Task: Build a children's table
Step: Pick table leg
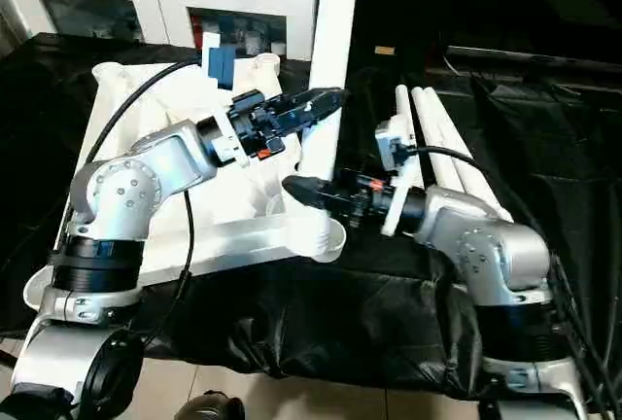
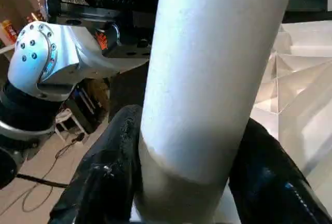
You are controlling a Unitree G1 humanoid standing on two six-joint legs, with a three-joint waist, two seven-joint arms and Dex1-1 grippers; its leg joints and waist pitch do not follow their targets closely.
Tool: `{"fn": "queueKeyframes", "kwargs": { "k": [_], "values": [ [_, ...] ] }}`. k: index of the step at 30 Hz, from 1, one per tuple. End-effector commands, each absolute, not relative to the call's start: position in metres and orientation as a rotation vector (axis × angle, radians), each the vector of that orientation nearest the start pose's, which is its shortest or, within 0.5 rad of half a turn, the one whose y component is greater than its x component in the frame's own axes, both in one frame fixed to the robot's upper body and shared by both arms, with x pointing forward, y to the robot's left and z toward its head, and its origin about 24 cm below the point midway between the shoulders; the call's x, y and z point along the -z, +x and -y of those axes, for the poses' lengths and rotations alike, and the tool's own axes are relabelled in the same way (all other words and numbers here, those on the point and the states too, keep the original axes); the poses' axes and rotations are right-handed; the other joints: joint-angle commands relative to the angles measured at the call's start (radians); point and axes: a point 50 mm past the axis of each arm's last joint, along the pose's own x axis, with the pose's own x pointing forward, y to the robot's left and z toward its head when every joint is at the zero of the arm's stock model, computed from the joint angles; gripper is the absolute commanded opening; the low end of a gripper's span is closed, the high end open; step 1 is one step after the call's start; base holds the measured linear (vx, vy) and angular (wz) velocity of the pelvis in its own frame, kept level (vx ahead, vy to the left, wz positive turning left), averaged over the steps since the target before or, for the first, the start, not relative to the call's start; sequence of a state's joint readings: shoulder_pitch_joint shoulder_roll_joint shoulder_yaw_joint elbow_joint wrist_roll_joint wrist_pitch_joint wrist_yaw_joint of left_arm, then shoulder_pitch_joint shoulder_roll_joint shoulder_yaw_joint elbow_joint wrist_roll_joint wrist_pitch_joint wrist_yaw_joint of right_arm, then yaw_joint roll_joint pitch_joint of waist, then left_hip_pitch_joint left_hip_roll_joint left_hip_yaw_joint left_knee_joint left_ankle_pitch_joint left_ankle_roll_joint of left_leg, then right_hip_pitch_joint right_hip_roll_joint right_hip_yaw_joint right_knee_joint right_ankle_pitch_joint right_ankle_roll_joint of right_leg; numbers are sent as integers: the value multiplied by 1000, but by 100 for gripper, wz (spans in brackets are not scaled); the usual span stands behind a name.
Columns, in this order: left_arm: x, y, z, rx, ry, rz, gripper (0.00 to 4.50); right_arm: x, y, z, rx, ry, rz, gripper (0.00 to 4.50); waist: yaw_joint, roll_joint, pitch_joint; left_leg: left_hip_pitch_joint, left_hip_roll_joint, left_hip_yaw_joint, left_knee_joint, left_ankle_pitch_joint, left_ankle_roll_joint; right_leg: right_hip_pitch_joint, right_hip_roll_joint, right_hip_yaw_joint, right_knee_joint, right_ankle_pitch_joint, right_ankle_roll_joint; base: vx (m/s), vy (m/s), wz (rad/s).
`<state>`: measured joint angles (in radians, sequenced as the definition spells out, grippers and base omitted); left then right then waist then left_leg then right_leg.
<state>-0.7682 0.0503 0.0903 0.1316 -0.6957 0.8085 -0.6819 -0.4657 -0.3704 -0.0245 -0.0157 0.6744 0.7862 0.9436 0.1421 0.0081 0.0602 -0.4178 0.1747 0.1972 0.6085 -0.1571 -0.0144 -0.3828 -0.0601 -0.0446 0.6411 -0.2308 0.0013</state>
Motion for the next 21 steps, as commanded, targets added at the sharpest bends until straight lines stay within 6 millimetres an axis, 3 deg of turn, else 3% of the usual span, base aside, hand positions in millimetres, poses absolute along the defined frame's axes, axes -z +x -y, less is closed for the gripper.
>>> {"fn": "queueKeyframes", "kwargs": {
  "k": [1, 3, 7, 9, 12, 14, 15, 20, 21],
  "values": [
    [-198, 321, -50, 1235, -555, -48, 184, -138, 289, 127, -1229, 325, -211, 199, -2, -4, -79, 42, 61, -33, -63, -120, 1, 39, -92, 42, -74, -2, -224, 0, 0, 0],
    [-197, 322, -49, 1205, -537, -59, 254, -138, 289, 124, -1210, 314, -202, 198, -2, -4, -78, 43, 61, -33, -64, -120, 0, 37, -90, 42, -73, -1, -222, 0, 0, 0],
    [-193, 327, -45, 1074, -389, -41, 275, -138, 292, 120, -1151, 286, -192, 195, -2, -1, -78, 43, 65, -36, -66, -124, -7, 37, -91, 43, -74, 3, -211, 0, 0, 0],
    [-187, 332, -41, 964, -238, -43, 285, -136, 295, 118, -1110, 270, -190, 191, -5, -4, -77, 44, 66, -37, -69, -133, -16, 37, -90, 45, -78, -12, -182, 0, 0, 0],
    [-182, 336, -38, 871, -190, -66, 285, -133, 299, 115, -1059, 257, -193, 190, -7, 1, -78, 43, 64, -37, -69, -136, -31, 37, -91, 45, -77, -18, -174, 0, 0, 0],
    [-182, 338, -37, 817, -227, -79, 285, -131, 302, 114, -1016, 250, -193, 190, -9, -2, -79, 41, 62, -36, -67, -132, -38, 38, -91, 44, -74, 2, -186, 0, 0, 0],
    [-182, 339, -37, 796, -234, -81, 269, -131, 302, 114, -1001, 254, -192, 190, -8, 3, -79, 42, 60, -36, -66, -136, -35, 38, -90, 44, -76, 0, -189, 0, 0, 0],
    [-187, 343, -39, 728, -301, -49, 241, -132, 304, 113, -952, 250, -179, 190, -9, 1, -79, 41, 60, -36, -66, -138, -29, 39, -88, 44, -77, 11, -193, 0, 0, 0],
    [-187, 341, -37, 741, -313, -44, 215, -133, 305, 112, -946, 249, -176, 190, -9, 3, -80, 42, 60, -37, -65, -135, -27, 38, -88, 44, -76, 18, -193, 0, 0, 0]
  ]
}}
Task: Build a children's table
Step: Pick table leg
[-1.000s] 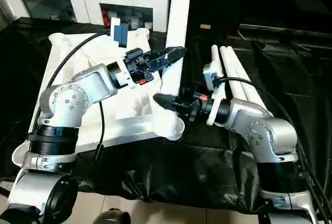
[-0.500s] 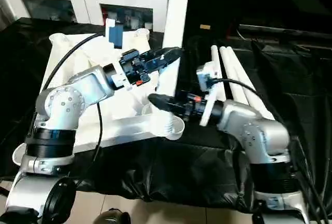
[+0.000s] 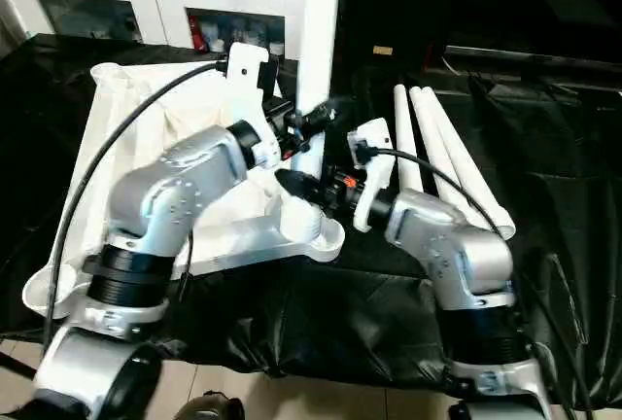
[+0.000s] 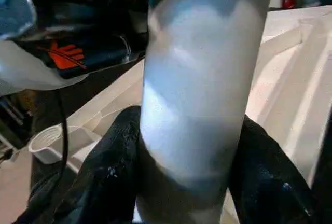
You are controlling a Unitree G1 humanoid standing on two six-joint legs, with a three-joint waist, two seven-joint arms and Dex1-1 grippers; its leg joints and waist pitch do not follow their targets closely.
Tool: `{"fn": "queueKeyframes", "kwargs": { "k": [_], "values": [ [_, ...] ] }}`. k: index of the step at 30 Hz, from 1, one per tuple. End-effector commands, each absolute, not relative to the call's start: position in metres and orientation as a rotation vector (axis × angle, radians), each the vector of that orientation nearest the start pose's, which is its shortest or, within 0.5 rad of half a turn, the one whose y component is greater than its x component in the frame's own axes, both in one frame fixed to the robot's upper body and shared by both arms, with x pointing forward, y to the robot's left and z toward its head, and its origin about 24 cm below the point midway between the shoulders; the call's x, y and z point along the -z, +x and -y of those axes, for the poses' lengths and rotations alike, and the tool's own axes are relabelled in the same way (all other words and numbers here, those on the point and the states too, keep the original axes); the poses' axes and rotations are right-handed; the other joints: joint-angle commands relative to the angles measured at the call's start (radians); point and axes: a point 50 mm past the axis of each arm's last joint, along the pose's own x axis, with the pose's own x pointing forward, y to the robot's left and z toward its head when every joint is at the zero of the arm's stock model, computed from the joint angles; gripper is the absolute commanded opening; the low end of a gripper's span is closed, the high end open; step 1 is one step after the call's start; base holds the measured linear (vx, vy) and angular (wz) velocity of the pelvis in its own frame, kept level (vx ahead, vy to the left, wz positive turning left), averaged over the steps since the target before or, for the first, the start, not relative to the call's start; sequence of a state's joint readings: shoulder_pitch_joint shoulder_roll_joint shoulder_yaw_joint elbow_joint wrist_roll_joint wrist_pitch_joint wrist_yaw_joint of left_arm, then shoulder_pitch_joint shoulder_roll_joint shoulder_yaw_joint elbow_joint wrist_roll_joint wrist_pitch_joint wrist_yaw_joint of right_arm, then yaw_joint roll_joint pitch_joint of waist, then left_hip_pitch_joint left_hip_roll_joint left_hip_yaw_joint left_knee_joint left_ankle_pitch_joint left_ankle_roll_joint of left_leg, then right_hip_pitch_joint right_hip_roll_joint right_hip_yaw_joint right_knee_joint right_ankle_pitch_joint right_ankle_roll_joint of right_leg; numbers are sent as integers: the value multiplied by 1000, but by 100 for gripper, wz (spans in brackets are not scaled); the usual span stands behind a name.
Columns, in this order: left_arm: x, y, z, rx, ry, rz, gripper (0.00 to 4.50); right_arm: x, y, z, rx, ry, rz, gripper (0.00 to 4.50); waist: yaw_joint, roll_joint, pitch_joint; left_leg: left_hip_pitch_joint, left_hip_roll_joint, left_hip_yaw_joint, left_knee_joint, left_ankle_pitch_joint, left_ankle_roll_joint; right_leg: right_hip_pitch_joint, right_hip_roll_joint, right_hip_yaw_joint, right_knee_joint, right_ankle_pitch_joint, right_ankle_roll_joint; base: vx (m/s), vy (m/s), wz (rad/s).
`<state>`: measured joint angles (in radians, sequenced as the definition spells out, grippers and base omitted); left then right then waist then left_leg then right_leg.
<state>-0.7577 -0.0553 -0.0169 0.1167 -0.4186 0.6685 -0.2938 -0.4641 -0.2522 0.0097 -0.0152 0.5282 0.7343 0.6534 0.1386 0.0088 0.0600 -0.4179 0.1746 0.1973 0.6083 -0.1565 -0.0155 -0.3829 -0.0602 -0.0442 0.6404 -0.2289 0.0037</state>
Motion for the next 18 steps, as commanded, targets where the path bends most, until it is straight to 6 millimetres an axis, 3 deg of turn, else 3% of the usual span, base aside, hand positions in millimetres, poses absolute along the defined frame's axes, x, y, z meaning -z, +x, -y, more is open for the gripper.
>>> {"fn": "queueKeyframes", "kwargs": {
  "k": [1, 4, 5, 6, 11, 15, 16, 18],
  "values": [
    [-187, 340, -37, 744, -314, -43, 212, -133, 305, 112, -945, 248, -175, 190, -7, 2, -79, 41, 60, -36, -66, -137, -24, 38, -87, 43, -76, 16, -195, 0, 0, 0],
    [-186, 335, -33, 785, -336, -43, 203, -133, 304, 111, -942, 241, -173, 190, -5, 0, -78, 42, 61, -36, -66, -140, -21, 38, -88, 44, -77, 11, -196, 0, 0, 0],
    [-186, 334, -32, 810, -347, -40, 190, -133, 303, 110, -952, 255, -177, 246, -5, 1, -78, 43, 61, -36, -66, -142, -22, 37, -87, 43, -77, 8, -195, 0, 0, 0],
    [-187, 333, -32, 830, -354, -39, 189, -133, 303, 111, -961, 267, -179, 260, -5, -3, -78, 41, 60, -36, -67, -142, -21, 38, -87, 44, -77, 6, -194, 0, 0, 0],
    [-189, 324, -33, 1016, -403, -49, 186, -130, 296, 120, -1061, 272, -213, 295, 0, -2, -77, 43, 60, -34, -66, -149, -18, 37, -89, 43, -77, -22, -194, 0, 0, 0],
    [-190, 318, -36, 1164, -425, -69, 186, -127, 288, 128, -1168, 273, -253, 305, 0, -4, -76, 40, 58, -34, -65, -140, -6, 39, -88, 43, -76, -11, -202, 0, 0, 0],
    [-190, 314, -37, 1234, -418, -75, 186, -125, 285, 132, -1216, 274, -280, 305, 1, -8, -76, 41, 57, -32, -64, -142, -2, 41, -89, 43, -78, -17, -203, 0, 0, 0],
    [-191, 313, -38, 1254, -418, -75, 186, -125, 284, 134, -1226, 271, -288, 308, 2, -5, -75, 40, 60, -32, -65, -138, 3, 39, -89, 44, -78, -27, -202, 0, 0, 0]
  ]
}}
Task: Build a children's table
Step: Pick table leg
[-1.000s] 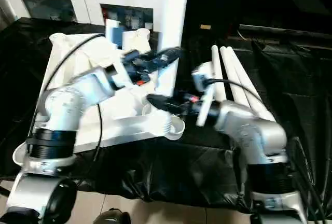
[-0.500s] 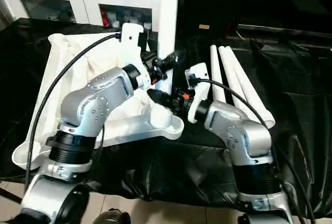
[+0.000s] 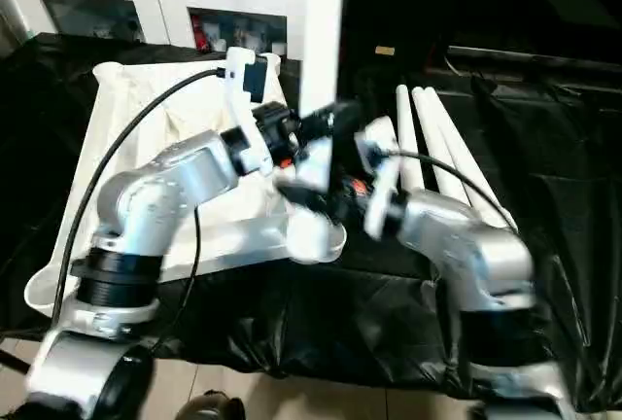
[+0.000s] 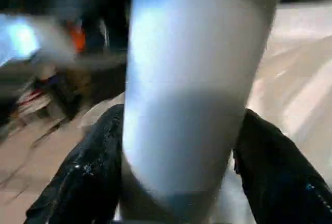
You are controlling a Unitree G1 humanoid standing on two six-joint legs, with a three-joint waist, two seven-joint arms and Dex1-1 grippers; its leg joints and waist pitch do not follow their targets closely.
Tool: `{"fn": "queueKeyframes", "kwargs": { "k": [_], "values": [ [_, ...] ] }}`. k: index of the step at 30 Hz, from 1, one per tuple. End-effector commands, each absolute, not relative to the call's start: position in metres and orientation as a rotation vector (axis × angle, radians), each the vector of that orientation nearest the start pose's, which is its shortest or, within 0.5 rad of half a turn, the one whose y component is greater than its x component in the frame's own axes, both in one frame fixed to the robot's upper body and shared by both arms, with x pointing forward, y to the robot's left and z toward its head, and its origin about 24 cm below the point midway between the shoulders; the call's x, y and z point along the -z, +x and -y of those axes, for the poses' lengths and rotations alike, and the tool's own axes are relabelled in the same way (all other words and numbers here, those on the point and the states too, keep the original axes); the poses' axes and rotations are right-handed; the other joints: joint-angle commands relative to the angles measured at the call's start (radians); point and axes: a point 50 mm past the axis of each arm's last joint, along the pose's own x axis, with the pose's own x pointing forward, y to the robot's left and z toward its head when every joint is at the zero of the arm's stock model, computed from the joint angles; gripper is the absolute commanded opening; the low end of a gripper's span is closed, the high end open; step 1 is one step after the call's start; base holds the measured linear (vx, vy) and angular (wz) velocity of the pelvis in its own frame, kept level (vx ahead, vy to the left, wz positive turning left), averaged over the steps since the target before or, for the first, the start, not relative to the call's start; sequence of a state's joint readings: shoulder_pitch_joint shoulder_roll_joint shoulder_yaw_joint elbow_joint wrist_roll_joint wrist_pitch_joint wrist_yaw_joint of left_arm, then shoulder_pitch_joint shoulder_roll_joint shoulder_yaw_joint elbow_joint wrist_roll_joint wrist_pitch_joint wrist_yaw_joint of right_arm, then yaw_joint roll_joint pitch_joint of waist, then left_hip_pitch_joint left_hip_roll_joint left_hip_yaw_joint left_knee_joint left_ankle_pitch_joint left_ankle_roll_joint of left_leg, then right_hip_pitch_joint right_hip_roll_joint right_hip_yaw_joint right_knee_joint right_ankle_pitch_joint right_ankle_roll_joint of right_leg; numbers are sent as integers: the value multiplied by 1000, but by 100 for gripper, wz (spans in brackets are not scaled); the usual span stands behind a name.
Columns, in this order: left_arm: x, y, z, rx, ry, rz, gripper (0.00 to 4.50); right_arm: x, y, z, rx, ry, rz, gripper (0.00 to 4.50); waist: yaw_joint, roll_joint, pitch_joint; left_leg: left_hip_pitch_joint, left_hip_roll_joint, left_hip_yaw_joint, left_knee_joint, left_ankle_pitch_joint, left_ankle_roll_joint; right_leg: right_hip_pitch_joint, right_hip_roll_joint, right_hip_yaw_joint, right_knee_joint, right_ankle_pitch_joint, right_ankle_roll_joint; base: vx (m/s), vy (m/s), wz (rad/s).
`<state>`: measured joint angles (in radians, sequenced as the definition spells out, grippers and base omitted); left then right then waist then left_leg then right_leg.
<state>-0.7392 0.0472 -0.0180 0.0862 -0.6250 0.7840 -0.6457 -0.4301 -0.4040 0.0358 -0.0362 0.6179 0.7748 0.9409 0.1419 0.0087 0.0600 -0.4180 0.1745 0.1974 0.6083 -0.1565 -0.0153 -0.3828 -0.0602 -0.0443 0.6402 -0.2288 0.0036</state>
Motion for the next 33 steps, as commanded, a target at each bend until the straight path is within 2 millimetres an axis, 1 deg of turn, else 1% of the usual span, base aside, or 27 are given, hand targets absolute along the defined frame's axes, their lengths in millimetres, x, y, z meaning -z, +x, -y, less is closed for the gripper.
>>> {"fn": "queueKeyframes", "kwargs": {
  "k": [1, 2, 5, 7, 8, 9, 12, 13, 14, 16, 18, 20, 21, 22, 24, 31, 33],
  "values": [
    [-191, 313, -38, 1262, -419, -75, 186, -124, 284, 134, -1230, 270, -291, 309, -2, -5, -75, 41, 60, -33, -64, -139, 1, 37, -89, 43, -77, -29, -203, 0, 0, 0],
    [-192, 312, -38, 1280, -427, -74, 186, -124, 283, 135, -1244, 265, -301, 309, -4, -6, -76, 41, 60, -33, -65, -142, -1, 37, -89, 43, -77, -34, -207, 0, 0, 0],
    [-195, 307, -38, 1365, -463, -83, 186, -124, 279, 137, -1306, 246, -330, 309, -2, -11, -75, 41, 60, -31, -62, -135, 6, 39, -91, 43, -78, -41, -217, 0, 0, 0],
    [-195, 302, -37, 1424, -471, -88, 186, -125, 278, 138, -1323, 248, -331, 309, -2, -9, -76, 41, 60, -32, -61, -128, 11, 38, -91, 43, -76, -42, -220, 0, 0, 0],
    [-196, 301, -37, 1441, -476, -90, 186, -125, 278, 138, -1328, 250, -331, 309, -2, -12, -76, 41, 60, -31, -61, -126, 13, 37, -91, 43, -76, -42, -221, 0, 0, 0],
    [-196, 298, -37, 1476, -479, -91, 186, -126, 277, 138, -1344, 251, -331, 309, -1, -10, -76, 41, 60, -32, -61, -124, 14, 37, -90, 43, -75, -42, -224, 0, 0, 0],
    [-195, 295, -37, 1508, -488, -101, 186, -127, 275, 138, -1368, 254, -333, 309, -2, -10, -75, 41, 62, -32, -62, -132, 13, 36, -89, 42, -75, -51, -225, 0, 0, 0],
    [-195, 295, -37, 1509, -487, -101, 186, -127, 275, 138, -1369, 254, -333, 280, -2, -10, -75, 41, 62, -32, -62, -131, 13, 37, -89, 42, -75, -51, -225, 0, 0, 0],
    [-194, 295, -36, 1512, -486, -101, 186, -127, 276, 138, -1372, 253, -334, 273, -1, -9, -75, 43, 62, -31, -62, -134, 12, 35, -90, 43, -76, -55, -224, 0, 0, 0],
    [-194, 294, -36, 1518, -486, -101, 186, -127, 276, 138, -1376, 251, -335, 273, -1, -11, -75, 42, 61, -32, -63, -144, 7, 37, -91, 43, -78, -73, -219, 0, 0, 0],
    [-194, 294, -37, 1522, -487, -102, 186, -126, 276, 137, -1377, 251, -335, 232, -1, -11, -75, 42, 62, -32, -63, -143, 4, 36, -91, 43, -79, -77, -216, 0, 0, 0],
    [-194, 293, -37, 1526, -488, -103, 186, -127, 276, 137, -1377, 254, -332, 232, -1, -11, -75, 42, 61, -32, -63, -143, 4, 36, -91, 43, -79, -77, -215, 0, 0, 0],
    [-194, 293, -37, 1527, -488, -103, 186, -127, 276, 137, -1378, 257, -332, 210, -1, -11, -75, 42, 62, -32, -63, -141, 5, 36, -91, 43, -78, -78, -214, 0, 0, 0],
    [-194, 293, -37, 1528, -489, -103, 186, -127, 276, 137, -1380, 261, -332, 210, -1, -11, -75, 42, 61, -32, -63, -139, 5, 35, -90, 43, -78, -75, -213, 0, 0, 0],
    [-194, 293, -37, 1527, -490, -103, 186, -127, 276, 137, -1381, 265, -332, 196, -1, -10, -75, 41, 62, -32, -63, -139, 4, 35, -91, 43, -78, -75, -214, 0, 0, 0],
    [-194, 294, -37, 1509, -467, -90, 186, -125, 275, 136, -1388, 278, -341, 190, -1, -10, -76, 41, 60, -32, -62, -133, 6, 36, -90, 43, -78, -68, -213, 0, 0, 0],
    [-195, 297, -37, 1479, -487, -88, 256, -124, 275, 135, -1380, 278, -340, 189, -1, -10, -76, 41, 60, -31, -62, -136, 5, 36, -90, 43, -78, -70, -214, 0, 0, 0]
  ]
}}
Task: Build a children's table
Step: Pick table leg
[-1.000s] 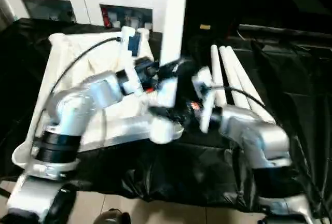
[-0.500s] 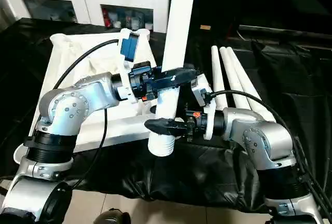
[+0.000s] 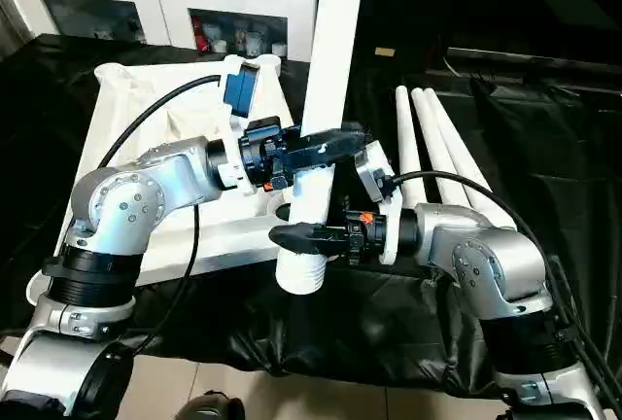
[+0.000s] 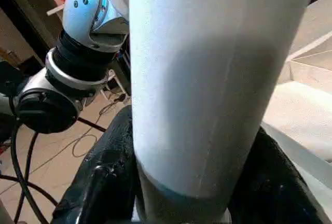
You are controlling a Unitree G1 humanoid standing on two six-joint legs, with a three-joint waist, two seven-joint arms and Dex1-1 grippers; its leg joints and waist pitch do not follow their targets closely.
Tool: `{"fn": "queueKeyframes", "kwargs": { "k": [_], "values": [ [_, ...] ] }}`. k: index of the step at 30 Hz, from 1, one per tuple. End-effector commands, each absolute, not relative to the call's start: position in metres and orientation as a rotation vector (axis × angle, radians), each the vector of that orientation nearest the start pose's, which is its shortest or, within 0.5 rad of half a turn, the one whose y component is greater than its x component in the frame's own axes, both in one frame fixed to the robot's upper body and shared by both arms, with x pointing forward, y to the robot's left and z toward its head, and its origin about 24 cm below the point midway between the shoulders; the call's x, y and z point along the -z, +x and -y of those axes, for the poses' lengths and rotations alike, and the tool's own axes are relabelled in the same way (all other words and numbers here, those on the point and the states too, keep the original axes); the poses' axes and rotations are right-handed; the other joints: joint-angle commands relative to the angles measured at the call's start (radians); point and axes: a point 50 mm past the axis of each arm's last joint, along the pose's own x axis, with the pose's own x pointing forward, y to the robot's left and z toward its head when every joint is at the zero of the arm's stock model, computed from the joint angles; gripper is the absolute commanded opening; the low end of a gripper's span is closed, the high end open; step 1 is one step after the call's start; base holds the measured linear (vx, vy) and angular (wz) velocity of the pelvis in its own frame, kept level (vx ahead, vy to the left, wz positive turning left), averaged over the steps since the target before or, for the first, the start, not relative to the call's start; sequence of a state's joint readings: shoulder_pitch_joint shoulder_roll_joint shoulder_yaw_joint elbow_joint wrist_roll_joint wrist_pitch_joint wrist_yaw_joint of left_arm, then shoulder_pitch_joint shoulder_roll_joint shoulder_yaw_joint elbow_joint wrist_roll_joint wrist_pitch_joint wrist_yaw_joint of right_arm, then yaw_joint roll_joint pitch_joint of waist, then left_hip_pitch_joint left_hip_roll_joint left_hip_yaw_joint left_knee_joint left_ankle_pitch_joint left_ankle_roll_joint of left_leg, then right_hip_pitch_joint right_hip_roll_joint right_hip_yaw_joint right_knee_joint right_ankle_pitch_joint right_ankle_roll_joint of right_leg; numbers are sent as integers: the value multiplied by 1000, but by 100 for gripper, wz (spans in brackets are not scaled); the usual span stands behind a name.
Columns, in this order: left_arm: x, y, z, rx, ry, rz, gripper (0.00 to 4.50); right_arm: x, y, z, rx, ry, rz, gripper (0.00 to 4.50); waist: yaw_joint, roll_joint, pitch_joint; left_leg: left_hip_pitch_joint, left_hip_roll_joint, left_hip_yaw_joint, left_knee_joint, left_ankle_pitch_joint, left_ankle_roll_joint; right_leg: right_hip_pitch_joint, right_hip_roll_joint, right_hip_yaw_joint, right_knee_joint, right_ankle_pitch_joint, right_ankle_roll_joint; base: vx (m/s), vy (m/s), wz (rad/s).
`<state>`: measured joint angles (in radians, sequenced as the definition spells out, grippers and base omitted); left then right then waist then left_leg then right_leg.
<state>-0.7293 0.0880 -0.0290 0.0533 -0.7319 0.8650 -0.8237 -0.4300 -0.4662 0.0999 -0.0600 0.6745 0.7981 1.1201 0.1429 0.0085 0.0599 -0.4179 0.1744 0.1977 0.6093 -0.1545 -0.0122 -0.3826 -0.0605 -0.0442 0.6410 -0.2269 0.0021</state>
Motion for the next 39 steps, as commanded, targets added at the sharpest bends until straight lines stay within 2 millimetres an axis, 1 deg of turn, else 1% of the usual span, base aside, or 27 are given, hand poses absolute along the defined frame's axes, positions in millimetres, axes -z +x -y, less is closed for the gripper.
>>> {"fn": "queueKeyframes", "kwargs": {
  "k": [1, 2, 4, 5, 8, 9, 11, 13, 14, 15, 16, 17, 19, 20, 21, 22, 23, 25, 27, 29, 30, 31, 32, 33, 34, 38, 39],
  "values": [
    [-195, 297, -37, 1479, -487, -88, 256, -124, 275, 135, -1380, 278, -340, 189, -1, -10, -76, 42, 61, -32, -63, -137, 2, 35, -90, 43, -79, -71, -213, 0, 0, 0],
    [-196, 299, -37, 1462, -506, -71, 265, -123, 275, 135, -1376, 278, -337, 189, -1, -7, -77, 41, 61, -32, -62, -135, 1, 36, -90, 43, -78, -68, -215, 0, 0, 0],
    [-198, 299, -38, 1458, -518, -57, 290, -123, 275, 134, -1371, 279, -333, 189, -2, -9, -76, 41, 61, -33, -63, -139, -1, 36, -90, 42, -78, -64, -218, 0, 0, 0],
    [-202, 299, -39, 1435, -509, 6, 296, -123, 276, 132, -1348, 286, -310, 189, -1, -9, -77, 40, 61, -33, -63, -140, -1, 37, -91, 42, -78, -67, -217, 0, 0, 0],
    [-209, 301, -41, 1366, -486, 122, 299, -122, 278, 130, -1308, 301, -282, 189, -3, -9, -77, 39, 63, -34, -64, -146, -2, 38, -92, 43, -80, -63, -216, 0, 0, 0],
    [-212, 302, -43, 1334, -501, 168, 299, -121, 280, 129, -1279, 302, -261, 189, -3, -8, -76, 39, 63, -35, -65, -147, -1, 38, -92, 42, -80, -61, -212, 0, 0, 0],
    [-215, 305, -47, 1285, -517, 203, 299, -121, 283, 129, -1232, 309, -241, 189, -4, -6, -76, 39, 63, -34, -65, -154, -6, 36, -93, 43, -81, -69, -211, 0, 0, 0],
    [-215, 309, -56, 1261, -478, 211, 299, -119, 293, 132, -1101, 286, -189, 189, -6, -6, -76, 42, 63, -34, -67, -163, -16, 32, -91, 43, -82, -83, -202, 0, 0, 0],
    [-214, 309, -57, 1261, -471, 207, 299, -119, 294, 132, -1089, 283, -186, 189, -6, 0, -76, 42, 62, -35, -67, -163, -23, 30, -90, 43, -81, -88, -198, 0, 0, 0],
    [-208, 312, -64, 1246, -367, 185, 299, -117, 300, 135, -1002, 257, -168, 189, -8, 1, -75, 45, 61, -36, -71, -176, -32, 27, -88, 42, -84, -107, -186, 0, 0, 0],
    [-205, 313, -68, 1236, -314, 165, 299, -116, 303, 137, -962, 238, -166, 189, -9, 2, -76, 45, 61, -37, -72, -179, -39, 27, -87, 42, -83, -115, -179, 0, 0, 0],
    [-200, 315, -73, 1222, -253, 145, 299, -115, 306, 138, -917, 214, -159, 189, -14, 4, -75, 49, 59, -35, -75, -193, -61, 26, -83, 43, -82, -125, -168, 0, 0, 0],
    [-193, 317, -81, 1204, -167, 110, 299, -114, 311, 141, -841, 176, -143, 189, -12, 9, -77, 51, 60, -37, -75, -197, -75, 23, -85, 42, -80, -111, -160, 0, 0, 0],
    [-188, 319, -86, 1186, -101, 81, 299, -112, 312, 142, -814, 143, -147, 189, -17, 6, -76, 50, 60, -34, -77, -200, -75, 24, -82, 44, -79, -102, -161, 0, 0, 0],
    [-183, 320, -92, 1165, -38, 60, 299, -111, 313, 143, -794, 117, -147, 189, -14, 6, -76, 50, 60, -36, -78, -196, -74, 25, -83, 44, -80, -98, -150, 0, 0, 0],
    [-176, 322, -97, 1151, 13, 24, 299, -109, 314, 145, -763, 91, -148, 189, -16, 3, -76, 49, 59, -35, -78, -194, -75, 26, -82, 44, -77, -91, -148, 0, 0, 0],
    [-170, 323, -101, 1141, 56, -9, 299, -108, 315, 147, -740, 72, -150, 189, -17, 5, -77, 49, 58, -34, -78, -188, -76, 26, -82, 44, -75, -80, -146, 0, 0, 0],
    [-146, 321, -112, 1137, 207, -106, 299, -105, 317, 151, -683, 86, -137, 189, -19, 4, -77, 50, 58, -35, -79, -191, -73, 24, -84, 45, -77, -79, -142, 0, 0, 0],
    [-130, 318, -114, 1163, 270, -170, 299, -104, 319, 152, -664, 101, -132, 189, -24, 5, -77, 51, 58, -34, -80, -202, -74, 23, -85, 45, -76, -83, -150, 0, 0, 0],
    [-128, 317, -113, 1167, 276, -178, 299, -104, 319, 152, -663, 101, -132, 189, -27, 8, -78, 52, 61, -33, -81, -208, -77, 22, -84, 44, -74, -73, -166, 0, 0, 0],
    [-119, 314, -113, 1183, 297, -216, 299, -104, 319, 151, -659, 99, -130, 189, -26, 7, -77, 51, 61, -33, -81, -205, -75, 23, -85, 44, -73, -60, -175, 0, 0, 0],
    [-103, 311, -111, 1205, 308, -279, 299, -104, 319, 151, -656, 96, -125, 189, -26, 6, -76, 50, 60, -32, -81, -209, -74, 24, -86, 45, -73, -62, -178, 0, 0, 0],
    [-103, 311, -111, 1205, 308, -279, 281, -104, 319, 151, -656, 96, -125, 189, -29, 5, -75, 47, 59, -32, -81, -210, -71, 26, -88, 46, -73, -66, -179, 0, 0, 0],
    [-95, 309, -111, 1221, 314, -305, 271, -103, 319, 150, -654, 96, -123, 189, -29, 11, -76, 47, 58, -33, -81, -210, -71, 25, -88, 46, -74, -70, -179, 0, 0, 0],
    [-84, 307, -110, 1228, 312, -345, 264, -102, 318, 148, -660, 92, -123, 189, -33, 8, -75, 47, 58, -32, -81, -214, -71, 25, -86, 46, -75, -72, -178, 0, 0, 0],
    [-73, 307, -110, 1220, 301, -380, 244, -101, 317, 146, -672, 100, -123, 189, -36, 12, -76, 50, 59, -33, -81, -233, -71, 25, -88, 46, -77, -75, -191, 0, 0, 0],
    [-71, 308, -111, 1217, 309, -393, 231, -101, 317, 145, -674, 100, -124, 189, -36, 12, -76, 51, 60, -33, -80, -233, -71, 25, -88, 46, -76, -72, -194, 0, 0, 0]
  ]
}}
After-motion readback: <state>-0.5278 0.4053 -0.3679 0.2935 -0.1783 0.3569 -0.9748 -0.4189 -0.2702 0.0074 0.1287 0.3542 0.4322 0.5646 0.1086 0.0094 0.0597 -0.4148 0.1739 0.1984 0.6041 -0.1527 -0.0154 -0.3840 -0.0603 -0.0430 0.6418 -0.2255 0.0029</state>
